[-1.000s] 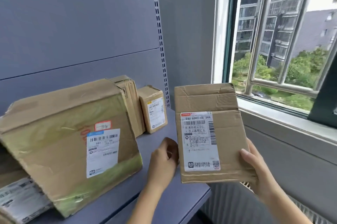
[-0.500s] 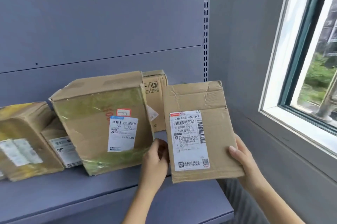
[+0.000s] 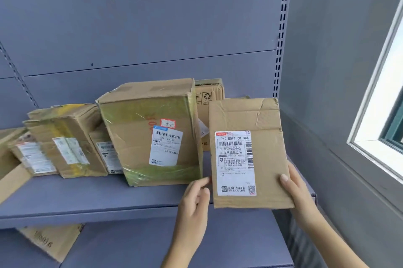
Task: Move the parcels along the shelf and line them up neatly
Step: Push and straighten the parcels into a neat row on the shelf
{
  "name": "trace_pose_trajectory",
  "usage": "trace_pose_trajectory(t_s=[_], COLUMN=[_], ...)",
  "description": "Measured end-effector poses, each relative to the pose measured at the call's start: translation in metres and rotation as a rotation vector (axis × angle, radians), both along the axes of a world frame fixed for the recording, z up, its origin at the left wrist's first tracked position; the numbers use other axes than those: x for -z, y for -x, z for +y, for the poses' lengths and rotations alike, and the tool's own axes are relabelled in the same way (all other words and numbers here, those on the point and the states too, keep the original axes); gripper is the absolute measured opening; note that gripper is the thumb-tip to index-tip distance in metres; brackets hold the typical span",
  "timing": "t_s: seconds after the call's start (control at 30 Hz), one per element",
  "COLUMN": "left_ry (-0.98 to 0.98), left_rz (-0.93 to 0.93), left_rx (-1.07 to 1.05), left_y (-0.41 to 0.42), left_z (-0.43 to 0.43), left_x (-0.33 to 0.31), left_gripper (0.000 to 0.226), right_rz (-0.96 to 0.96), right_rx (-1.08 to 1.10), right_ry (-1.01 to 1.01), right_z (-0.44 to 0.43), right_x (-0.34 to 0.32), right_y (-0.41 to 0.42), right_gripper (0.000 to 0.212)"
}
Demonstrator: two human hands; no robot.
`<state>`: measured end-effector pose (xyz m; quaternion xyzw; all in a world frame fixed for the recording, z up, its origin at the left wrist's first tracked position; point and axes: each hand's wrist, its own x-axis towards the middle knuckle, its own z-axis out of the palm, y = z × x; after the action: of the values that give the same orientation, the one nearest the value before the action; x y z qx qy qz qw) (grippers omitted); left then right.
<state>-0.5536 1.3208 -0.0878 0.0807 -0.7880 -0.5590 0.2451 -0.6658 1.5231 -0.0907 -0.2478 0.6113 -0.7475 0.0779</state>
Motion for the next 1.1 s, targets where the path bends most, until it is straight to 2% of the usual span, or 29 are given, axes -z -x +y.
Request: trace_pose_trajectory(t_s=[0.13, 0.23, 0.33, 0.43, 0.53, 0.67, 0.73, 0.83, 1.1], left_ry=[-0.021, -0.016, 0.042, 0.255, 0.62, 0.87, 0.964, 1.052, 1.088], left_rz=[0.02, 0.044, 0.101, 0.123, 0.112, 0.03, 0.048, 0.068, 0.066], left_rx=[-0.024, -0.06, -0.139, -0.151, -0.184, -0.28, -0.312, -0.32, -0.277], left_y=[0.0, -0.002, -0.003, -0.005, -0.001, 0.005, 0.006, 0.009, 0.017], left_z=[0.008, 0.012, 0.017, 0.029, 0.033, 0.031, 0.029, 0.029, 0.031], left_x=[0.003, 0.011, 0.02, 0.026, 0.038, 0.046, 0.049, 0.051, 0.064], left_gripper=[0.032, 0.036, 0.056, 0.068, 0.08, 0.09, 0.089, 0.085, 0.084], right_rz=[0.113, 0.327, 0.512, 0.602, 0.64, 0.908, 1.066, 1.169, 1.157], right_rx=[-0.004, 0.235, 0.401, 0.393, 0.424, 0.74, 0.82, 0.763, 0.622], right_ry=[-0.121, -0.266, -0.27, -0.289, -0.323, -0.499, -0.578, -0.673, -0.779], right_z=[0.003, 0.002, -0.005, -0.017, -0.023, -0.024, -0.022, -0.019, -0.023], right_x=[0.002, 0.01, 0.016, 0.019, 0.025, 0.038, 0.037, 0.038, 0.052], right_y=[-0.002, -0.002, -0.003, -0.008, -0.009, -0.002, 0.0, 0.0, -0.002], right_gripper=[0.068, 0.061, 0.059, 0.051, 0.048, 0.043, 0.049, 0.046, 0.051])
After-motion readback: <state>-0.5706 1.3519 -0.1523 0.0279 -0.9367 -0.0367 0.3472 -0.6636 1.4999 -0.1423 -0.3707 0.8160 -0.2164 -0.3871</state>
